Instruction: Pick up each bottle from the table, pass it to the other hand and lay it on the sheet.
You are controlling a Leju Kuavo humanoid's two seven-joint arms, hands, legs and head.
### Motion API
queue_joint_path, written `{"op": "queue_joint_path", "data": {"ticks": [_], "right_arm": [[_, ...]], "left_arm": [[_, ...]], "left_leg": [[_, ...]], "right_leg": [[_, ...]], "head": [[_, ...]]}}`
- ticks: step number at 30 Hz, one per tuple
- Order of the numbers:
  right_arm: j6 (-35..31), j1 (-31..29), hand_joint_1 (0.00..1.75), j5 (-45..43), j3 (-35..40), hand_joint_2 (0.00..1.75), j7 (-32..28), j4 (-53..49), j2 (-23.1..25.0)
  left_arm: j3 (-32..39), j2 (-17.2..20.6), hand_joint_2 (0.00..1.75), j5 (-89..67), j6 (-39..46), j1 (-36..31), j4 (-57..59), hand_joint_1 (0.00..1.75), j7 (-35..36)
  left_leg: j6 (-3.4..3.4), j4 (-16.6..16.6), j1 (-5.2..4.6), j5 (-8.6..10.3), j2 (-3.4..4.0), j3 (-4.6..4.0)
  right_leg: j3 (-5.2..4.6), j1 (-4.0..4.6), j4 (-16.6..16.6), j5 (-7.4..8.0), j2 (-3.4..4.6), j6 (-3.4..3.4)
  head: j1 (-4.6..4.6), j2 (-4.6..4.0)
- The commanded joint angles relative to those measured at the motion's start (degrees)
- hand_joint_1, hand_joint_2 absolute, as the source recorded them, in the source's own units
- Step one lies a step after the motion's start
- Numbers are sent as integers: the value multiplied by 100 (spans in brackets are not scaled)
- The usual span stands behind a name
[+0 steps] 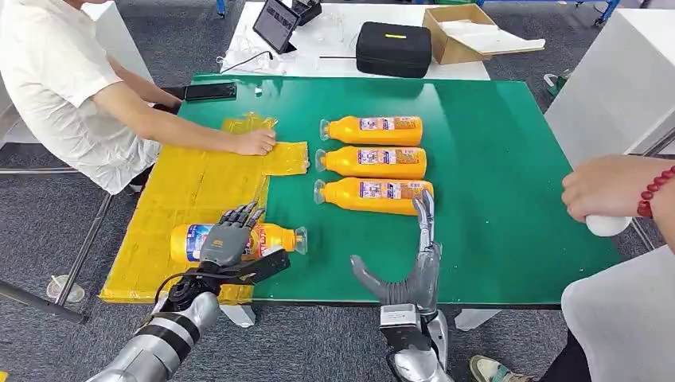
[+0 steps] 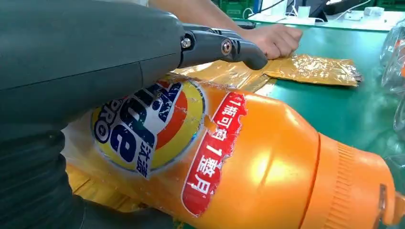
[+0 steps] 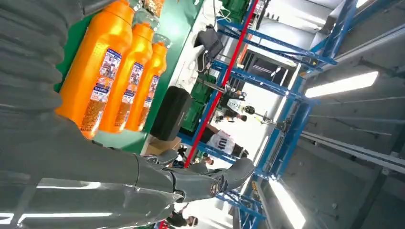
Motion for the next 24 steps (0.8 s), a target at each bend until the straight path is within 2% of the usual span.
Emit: {"op": "queue_joint_path", "data": {"ticks": [1, 5, 9, 11, 24], "right_arm": [[0, -185, 0, -27, 74, 175, -2, 367, -137], [0, -203, 0, -42, 91, 175, -2, 412, -144], [0, -212, 0, -132, 148, 175, -2, 401, -191], [0, -128, 0, -100, 114, 175, -2, 419, -175], [0, -64, 0, -91, -4, 175, -2, 389, -149]], "left_arm": [[-228, 120, 175, 6, -178, 79, 558, 0, 93], [-291, 158, 175, -11, -321, 56, 569, 0, 170], [-356, 48, 175, -43, 777, 37, 97, 0, -17], [-282, 23, 175, 44, 1000, 56, -20, 0, -115], [-301, 16, 175, 81, 905, -14, 296, 0, -103]], "left_leg": [[4, -9, -2, 1, 24, 10], [3, -8, -3, 1, 21, 11], [8, -12, -4, 6, 33, 16], [7, -5, -3, 7, 10, 6], [5, -5, -3, 8, 21, -20]], "right_leg": [[2, 0, -8, 7, 16, -5], [3, 0, -7, 6, 14, -5], [8, -1, -10, 14, 22, -11], [4, 0, -3, 9, 1, -12], [-30, 1, -4, 13, 5, -15]], "head": [[0, 0], [0, 0], [-2, 0], [-2, 0], [-2, 0]]}}
